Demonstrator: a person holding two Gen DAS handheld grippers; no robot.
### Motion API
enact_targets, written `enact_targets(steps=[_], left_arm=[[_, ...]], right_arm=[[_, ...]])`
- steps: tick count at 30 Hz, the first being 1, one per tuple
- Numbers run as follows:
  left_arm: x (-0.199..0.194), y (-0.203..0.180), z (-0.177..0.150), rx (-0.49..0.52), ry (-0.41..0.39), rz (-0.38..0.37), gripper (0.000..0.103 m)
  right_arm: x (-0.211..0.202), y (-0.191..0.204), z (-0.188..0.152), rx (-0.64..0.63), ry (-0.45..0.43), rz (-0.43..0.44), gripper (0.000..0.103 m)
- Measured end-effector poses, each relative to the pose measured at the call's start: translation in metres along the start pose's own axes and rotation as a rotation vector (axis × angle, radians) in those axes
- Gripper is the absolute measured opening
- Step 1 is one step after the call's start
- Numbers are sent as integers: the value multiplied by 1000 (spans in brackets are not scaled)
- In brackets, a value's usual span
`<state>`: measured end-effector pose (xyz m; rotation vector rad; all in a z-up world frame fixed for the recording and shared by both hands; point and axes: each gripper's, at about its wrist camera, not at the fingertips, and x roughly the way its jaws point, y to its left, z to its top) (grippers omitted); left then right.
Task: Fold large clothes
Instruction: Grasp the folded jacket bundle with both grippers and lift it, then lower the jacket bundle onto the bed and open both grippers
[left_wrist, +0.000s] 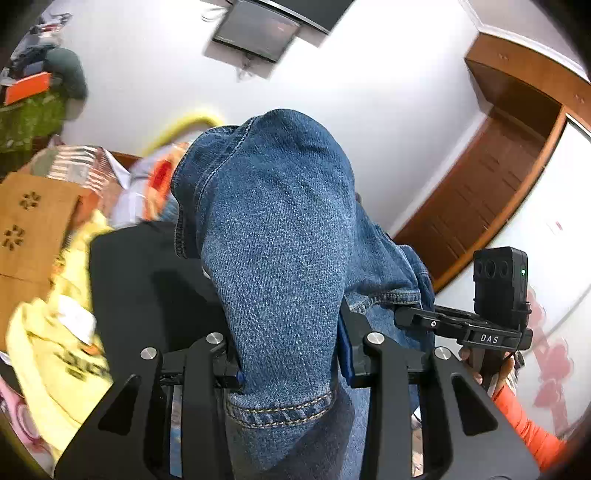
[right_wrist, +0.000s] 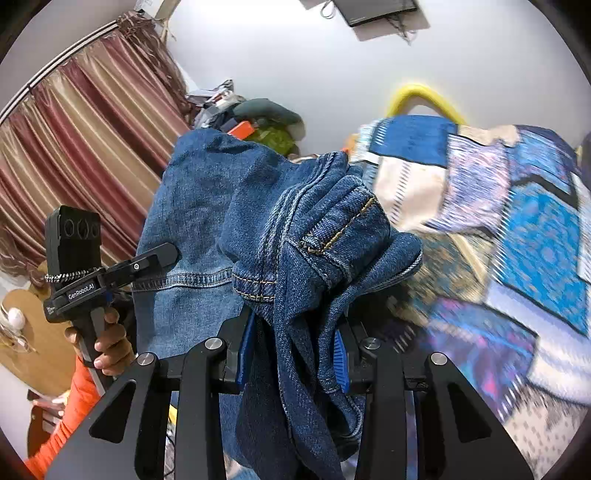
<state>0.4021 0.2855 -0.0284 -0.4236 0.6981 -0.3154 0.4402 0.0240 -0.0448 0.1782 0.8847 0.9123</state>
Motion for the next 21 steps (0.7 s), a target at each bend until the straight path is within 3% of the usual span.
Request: enact_targets(steps=[5,9,13,15,17,21], left_arm=[[19,52,25,-35,-19,71,36],[47,104,27,-92,8,105,36],[95,151,14,-147,82,145,38],[128,175,-1,-175,159,187,38],[148,188,-14,-198,196,204,40],[153,175,-15,-109,184,245,48]], right_arm=[[58,-1,25,-4,26,16,32],[105,-13,30,24,66,9,32],[152,-39,17,82,111,-23,32],[184,-61,5,124,153,-68,33],[206,-85,-11,149,189,-124,36],[204,-110,-24,190,178,-94,47]])
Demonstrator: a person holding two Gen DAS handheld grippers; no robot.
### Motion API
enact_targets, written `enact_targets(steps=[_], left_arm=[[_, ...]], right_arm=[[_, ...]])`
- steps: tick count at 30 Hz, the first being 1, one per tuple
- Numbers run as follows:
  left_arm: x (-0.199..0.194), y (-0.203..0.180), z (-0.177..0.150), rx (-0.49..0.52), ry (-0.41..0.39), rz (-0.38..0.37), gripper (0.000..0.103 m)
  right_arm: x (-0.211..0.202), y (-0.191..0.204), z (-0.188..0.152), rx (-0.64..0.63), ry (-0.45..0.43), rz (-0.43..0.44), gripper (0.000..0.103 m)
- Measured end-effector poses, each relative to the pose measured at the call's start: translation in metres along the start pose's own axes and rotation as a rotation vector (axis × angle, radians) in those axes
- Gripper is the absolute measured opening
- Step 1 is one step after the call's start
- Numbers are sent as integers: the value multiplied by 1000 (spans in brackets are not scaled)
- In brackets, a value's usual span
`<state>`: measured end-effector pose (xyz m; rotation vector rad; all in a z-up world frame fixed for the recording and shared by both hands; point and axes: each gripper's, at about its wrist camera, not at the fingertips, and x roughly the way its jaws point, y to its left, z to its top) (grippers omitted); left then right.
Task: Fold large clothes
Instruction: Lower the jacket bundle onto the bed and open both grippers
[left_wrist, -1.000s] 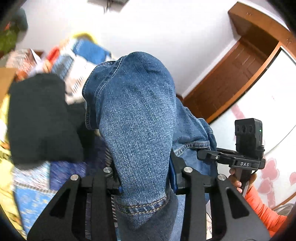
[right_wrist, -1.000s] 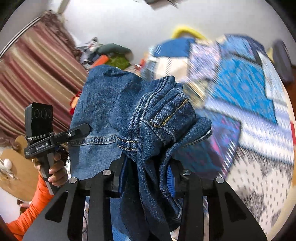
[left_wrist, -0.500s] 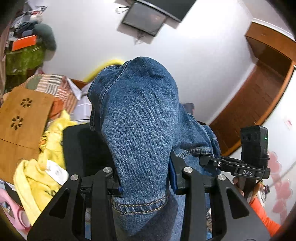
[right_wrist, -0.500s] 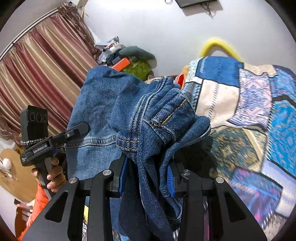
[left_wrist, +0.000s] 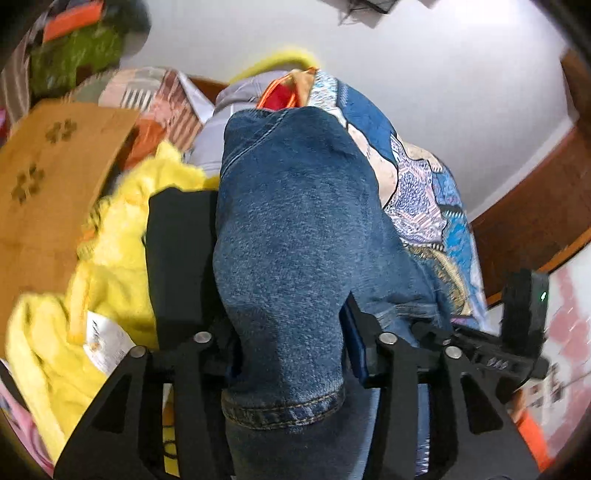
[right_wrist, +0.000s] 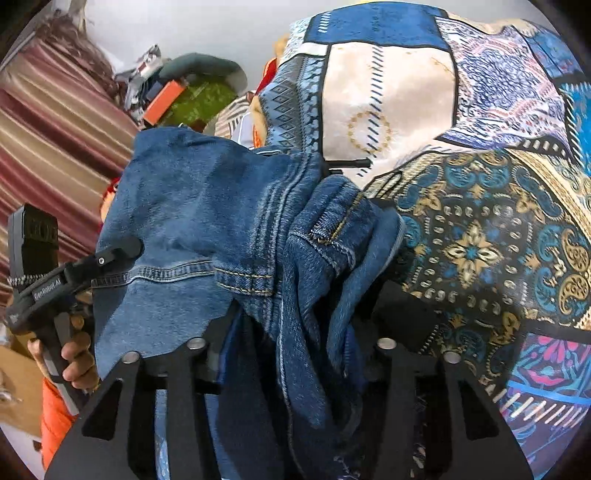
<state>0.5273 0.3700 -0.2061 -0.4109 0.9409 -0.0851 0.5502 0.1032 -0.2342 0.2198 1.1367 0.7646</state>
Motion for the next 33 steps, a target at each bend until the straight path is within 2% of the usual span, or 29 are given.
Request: enact_targets(steps=[2,4,7,9,12,15,19,24,28,33], left_arm=[[-4,-13,-6,73,-9,80,49],[-11,-21,-16,113,-19,135,56],[-20,-26,-35,149,-23,206,67],[-28,-30,-53,171,-33,258,69],[-39,-33,-78,186,-35,308,82],[-52,-36,-99,191,-38,343,82],[-80,-51,-112,179,-60,364,81],[-141,-88,-123,169,-184,346,81],[-196,-122,-130,158,-304,316,81],[-268,-166,-154,159,-460,250,81]], right_arm=[[-9,4,-1,-24,10,-39,52],[-19,13,-3,-67,10,-101,54],[-28,25,-13,-118,14,-210,58],[-33,26,-22,-134,30,-256,59],[-43,28,-40,-155,46,-295,59],[-55,28,-54,-159,57,-302,59],[-83,36,-66,-132,20,-269,59],[-132,65,-75,-161,-78,-211,59],[-182,96,-89,-222,-186,-187,59],[-254,142,-117,-323,-381,-161,59]])
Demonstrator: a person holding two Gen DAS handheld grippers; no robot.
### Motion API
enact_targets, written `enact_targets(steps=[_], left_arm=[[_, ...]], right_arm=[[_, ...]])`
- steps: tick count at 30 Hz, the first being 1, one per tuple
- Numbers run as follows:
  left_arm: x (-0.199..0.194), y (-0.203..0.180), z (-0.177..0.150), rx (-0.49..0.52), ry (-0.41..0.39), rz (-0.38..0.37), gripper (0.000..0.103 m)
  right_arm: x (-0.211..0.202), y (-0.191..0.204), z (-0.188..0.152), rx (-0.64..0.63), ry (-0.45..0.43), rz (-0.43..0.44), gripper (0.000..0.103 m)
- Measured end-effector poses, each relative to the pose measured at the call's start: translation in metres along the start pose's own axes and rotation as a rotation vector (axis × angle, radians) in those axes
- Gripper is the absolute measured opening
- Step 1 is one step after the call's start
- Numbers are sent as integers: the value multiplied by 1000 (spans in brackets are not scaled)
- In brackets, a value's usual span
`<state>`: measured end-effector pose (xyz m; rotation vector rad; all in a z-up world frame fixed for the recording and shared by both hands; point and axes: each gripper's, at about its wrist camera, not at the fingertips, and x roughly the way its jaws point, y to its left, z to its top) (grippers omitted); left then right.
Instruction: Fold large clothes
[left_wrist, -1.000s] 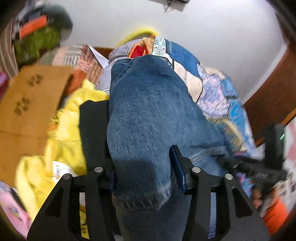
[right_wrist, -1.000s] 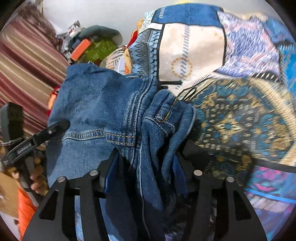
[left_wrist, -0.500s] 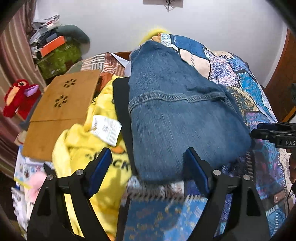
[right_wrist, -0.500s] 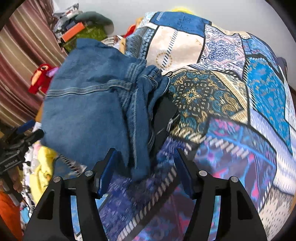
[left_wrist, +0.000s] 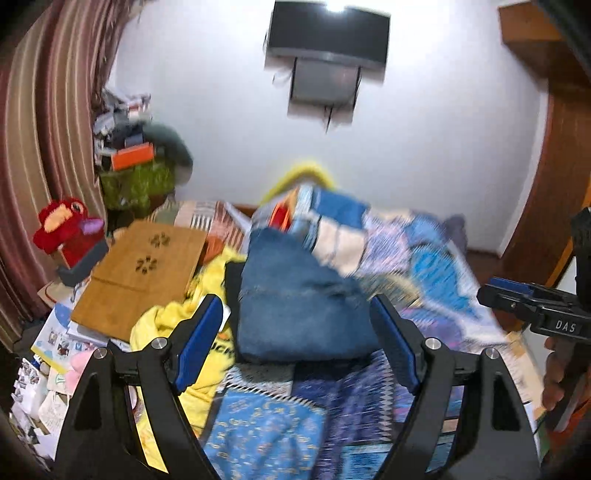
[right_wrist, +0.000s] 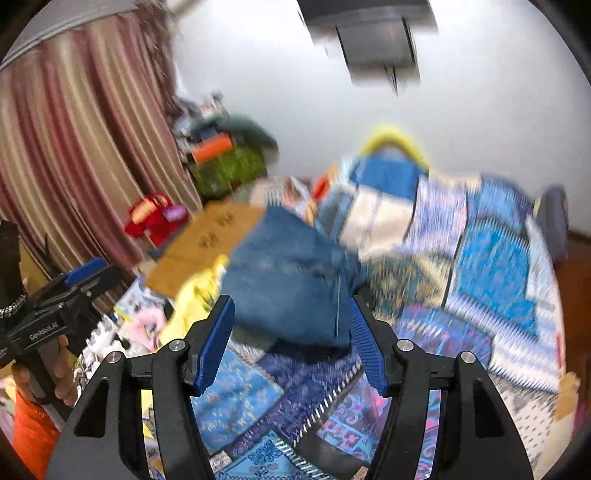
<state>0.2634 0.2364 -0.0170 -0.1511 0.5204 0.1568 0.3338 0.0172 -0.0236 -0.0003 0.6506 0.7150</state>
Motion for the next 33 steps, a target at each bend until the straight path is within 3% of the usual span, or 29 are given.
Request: enact_targets(steps=[8,14,17,19,22,33], left_arm=[[-130,-46,-9,39,-314,7,81],[-183,-65,-42,37,-462,62,81],[-189,-68,-50,30,-464,73,88],[-190,-68,-55,24,-474,96,98],[-191,-69,-60,31,-474,119,102],[-188,-67,-70,16,-440,119,102]], right_arm=[[-115,57,-16,-103,-311,-5,59],[-147,85,-42,-140,-439,-66,59],[-149,92,-50,-141,-467,-118,73],[-148,92,-53,-138,-490,-154,87],[-150,97,-55,-145,-500,-200,97],[-150,98,-56,-147,-460,-219,101]])
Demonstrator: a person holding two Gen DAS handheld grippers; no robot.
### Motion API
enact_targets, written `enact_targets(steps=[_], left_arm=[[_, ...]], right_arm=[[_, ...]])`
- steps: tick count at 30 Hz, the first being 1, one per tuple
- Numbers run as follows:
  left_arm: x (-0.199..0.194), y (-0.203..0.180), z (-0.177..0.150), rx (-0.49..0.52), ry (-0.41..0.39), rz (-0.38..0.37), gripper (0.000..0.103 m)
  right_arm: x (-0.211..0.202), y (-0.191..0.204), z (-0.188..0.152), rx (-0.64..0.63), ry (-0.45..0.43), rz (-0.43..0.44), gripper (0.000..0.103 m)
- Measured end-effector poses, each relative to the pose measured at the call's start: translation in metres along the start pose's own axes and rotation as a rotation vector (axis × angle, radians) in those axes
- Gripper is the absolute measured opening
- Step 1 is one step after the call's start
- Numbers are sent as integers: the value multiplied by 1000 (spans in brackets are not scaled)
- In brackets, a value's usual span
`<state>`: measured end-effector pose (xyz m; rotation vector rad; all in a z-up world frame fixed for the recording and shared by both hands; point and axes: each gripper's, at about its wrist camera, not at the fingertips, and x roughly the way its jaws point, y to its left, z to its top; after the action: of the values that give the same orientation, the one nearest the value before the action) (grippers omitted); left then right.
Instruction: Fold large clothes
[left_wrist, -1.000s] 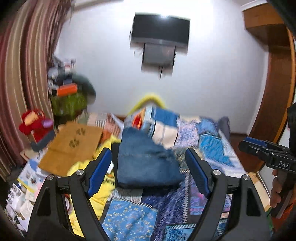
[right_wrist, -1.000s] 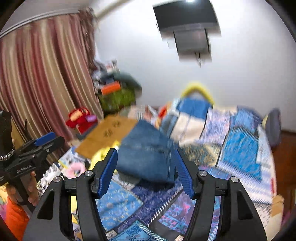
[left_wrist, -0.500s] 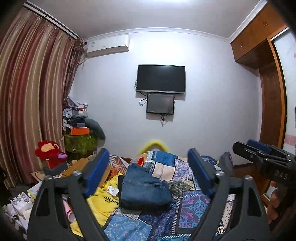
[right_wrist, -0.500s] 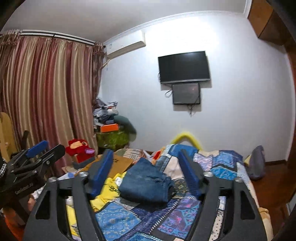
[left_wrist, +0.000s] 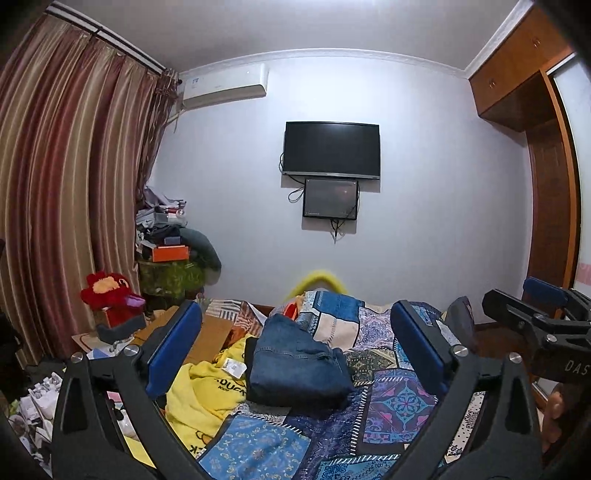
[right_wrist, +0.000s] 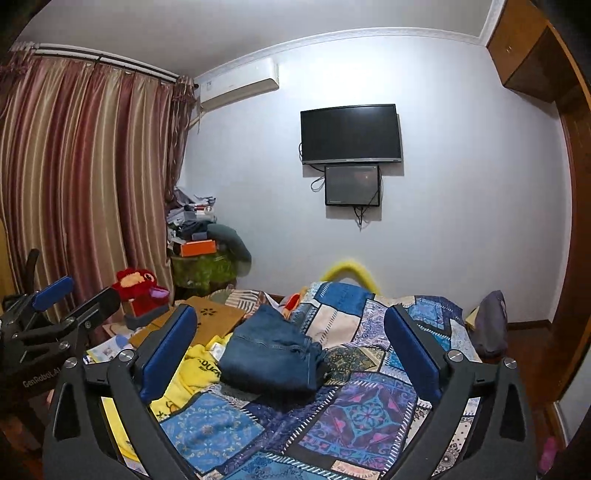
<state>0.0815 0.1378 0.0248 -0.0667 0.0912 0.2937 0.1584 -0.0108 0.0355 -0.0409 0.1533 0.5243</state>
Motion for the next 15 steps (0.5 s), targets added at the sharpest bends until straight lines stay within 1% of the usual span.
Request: enact_targets(steps=[2,15], left_arm=[[0,0,-1,1,-1,5,102],[8,-3,-9,8,35,8,102]], right_arm=[[-4,0,-7,-1,4,-1,101],[-3,-3,-14,7,41,-14,101]])
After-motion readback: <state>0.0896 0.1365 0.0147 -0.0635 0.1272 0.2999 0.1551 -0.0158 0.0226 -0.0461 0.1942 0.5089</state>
